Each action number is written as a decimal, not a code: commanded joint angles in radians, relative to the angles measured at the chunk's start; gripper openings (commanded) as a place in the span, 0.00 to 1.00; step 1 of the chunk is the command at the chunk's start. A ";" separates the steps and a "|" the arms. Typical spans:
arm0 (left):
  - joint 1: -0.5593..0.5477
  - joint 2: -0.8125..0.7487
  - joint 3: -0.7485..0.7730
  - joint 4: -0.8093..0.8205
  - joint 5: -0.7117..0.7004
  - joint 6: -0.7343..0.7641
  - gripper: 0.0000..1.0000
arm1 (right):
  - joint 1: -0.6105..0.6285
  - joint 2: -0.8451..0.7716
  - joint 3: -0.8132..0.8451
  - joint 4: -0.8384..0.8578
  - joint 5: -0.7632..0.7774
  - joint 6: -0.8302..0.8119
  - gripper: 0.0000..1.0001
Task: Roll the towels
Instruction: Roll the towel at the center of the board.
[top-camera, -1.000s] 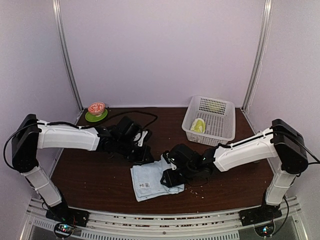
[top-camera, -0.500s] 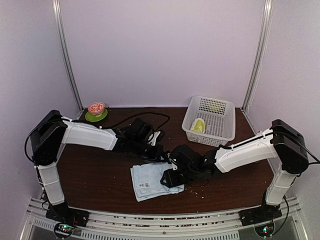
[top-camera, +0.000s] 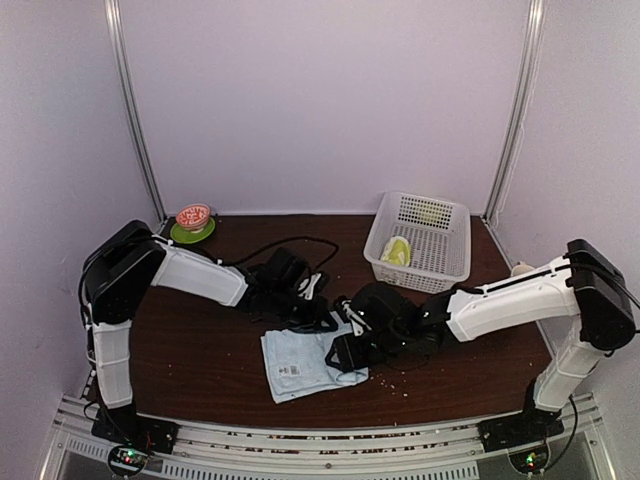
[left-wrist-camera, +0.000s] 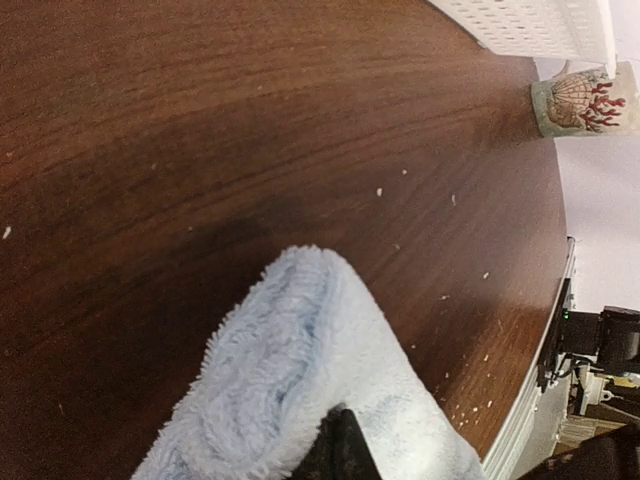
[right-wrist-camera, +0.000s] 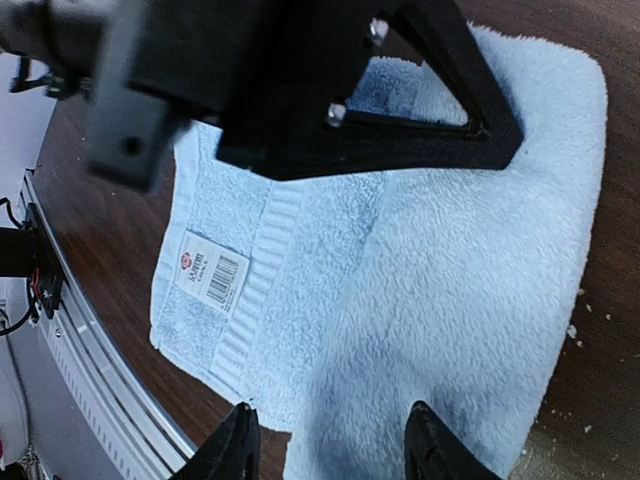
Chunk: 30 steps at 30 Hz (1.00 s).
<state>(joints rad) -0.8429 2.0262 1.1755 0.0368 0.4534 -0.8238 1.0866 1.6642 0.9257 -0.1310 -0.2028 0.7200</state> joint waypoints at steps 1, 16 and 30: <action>0.013 0.024 -0.033 0.039 0.001 -0.016 0.00 | -0.003 -0.089 -0.015 -0.068 0.032 -0.019 0.48; 0.011 -0.056 -0.149 0.036 -0.024 0.006 0.00 | 0.065 0.084 0.015 -0.187 0.033 -0.002 0.13; 0.010 -0.067 -0.172 0.002 -0.061 0.035 0.00 | -0.106 -0.173 -0.188 0.108 -0.059 0.148 0.56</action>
<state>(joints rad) -0.8368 1.9678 1.0393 0.1265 0.4412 -0.8124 1.0466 1.5101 0.8242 -0.1741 -0.2043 0.7769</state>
